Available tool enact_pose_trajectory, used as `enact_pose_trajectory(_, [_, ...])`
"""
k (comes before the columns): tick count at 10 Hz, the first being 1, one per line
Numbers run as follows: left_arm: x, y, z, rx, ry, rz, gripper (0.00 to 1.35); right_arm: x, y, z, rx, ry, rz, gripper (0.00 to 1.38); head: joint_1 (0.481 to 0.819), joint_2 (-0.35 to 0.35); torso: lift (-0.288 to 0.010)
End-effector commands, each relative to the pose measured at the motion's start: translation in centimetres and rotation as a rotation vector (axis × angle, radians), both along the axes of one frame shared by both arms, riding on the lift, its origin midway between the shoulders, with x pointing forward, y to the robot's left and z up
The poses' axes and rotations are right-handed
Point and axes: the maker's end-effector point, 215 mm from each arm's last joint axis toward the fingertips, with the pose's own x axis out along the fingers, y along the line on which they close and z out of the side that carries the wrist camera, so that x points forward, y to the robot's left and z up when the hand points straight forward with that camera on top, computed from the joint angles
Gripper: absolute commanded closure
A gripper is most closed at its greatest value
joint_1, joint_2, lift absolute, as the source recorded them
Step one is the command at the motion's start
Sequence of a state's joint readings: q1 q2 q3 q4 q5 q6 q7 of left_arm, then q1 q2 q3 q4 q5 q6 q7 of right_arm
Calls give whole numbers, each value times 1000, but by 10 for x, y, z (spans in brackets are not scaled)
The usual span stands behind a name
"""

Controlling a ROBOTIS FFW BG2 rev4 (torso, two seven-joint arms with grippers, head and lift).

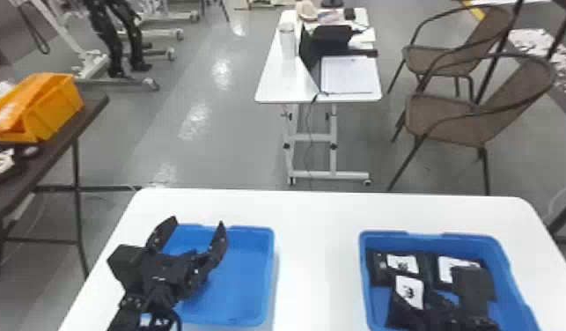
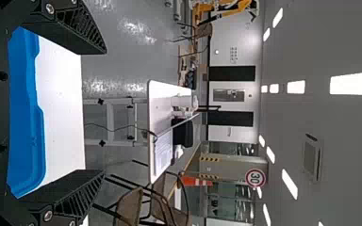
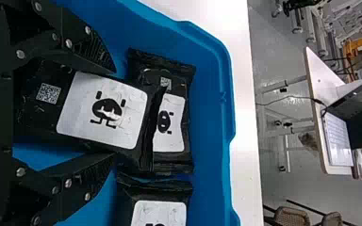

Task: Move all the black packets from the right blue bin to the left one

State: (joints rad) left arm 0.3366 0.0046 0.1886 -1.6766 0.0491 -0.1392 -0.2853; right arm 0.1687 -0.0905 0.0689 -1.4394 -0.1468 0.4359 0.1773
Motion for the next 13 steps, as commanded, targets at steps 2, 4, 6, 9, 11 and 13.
enact_pose_trajectory(2, [0, -2, -1, -7, 1, 2, 117, -1, -3, 5, -8, 1, -25, 1196, 695, 120, 0])
enact_pose_trajectory(4, [0, -1, 1, -5, -4, 4, 117, -3, -5, 12, -3, -16, -55, 1282, 695, 113, 0])
enact_pose_trajectory(6, [0, -2, 2, -7, -7, 3, 114, 0, -6, 30, -3, -52, -52, 1282, 695, 115, 0])
enact_pose_trajectory(9, [-1, -1, 2, -15, -9, 5, 117, 22, -3, 93, 48, -169, -76, 1282, 695, 109, 0])
enact_pose_trajectory(11, [1, -4, 5, -26, -17, 1, 117, 57, 17, 145, 135, -249, -56, 1282, 695, 116, 0])
enact_pose_trajectory(13, [2, -7, 6, -26, -18, -4, 111, 90, 49, 186, 228, -291, 20, 1282, 695, 134, 0])
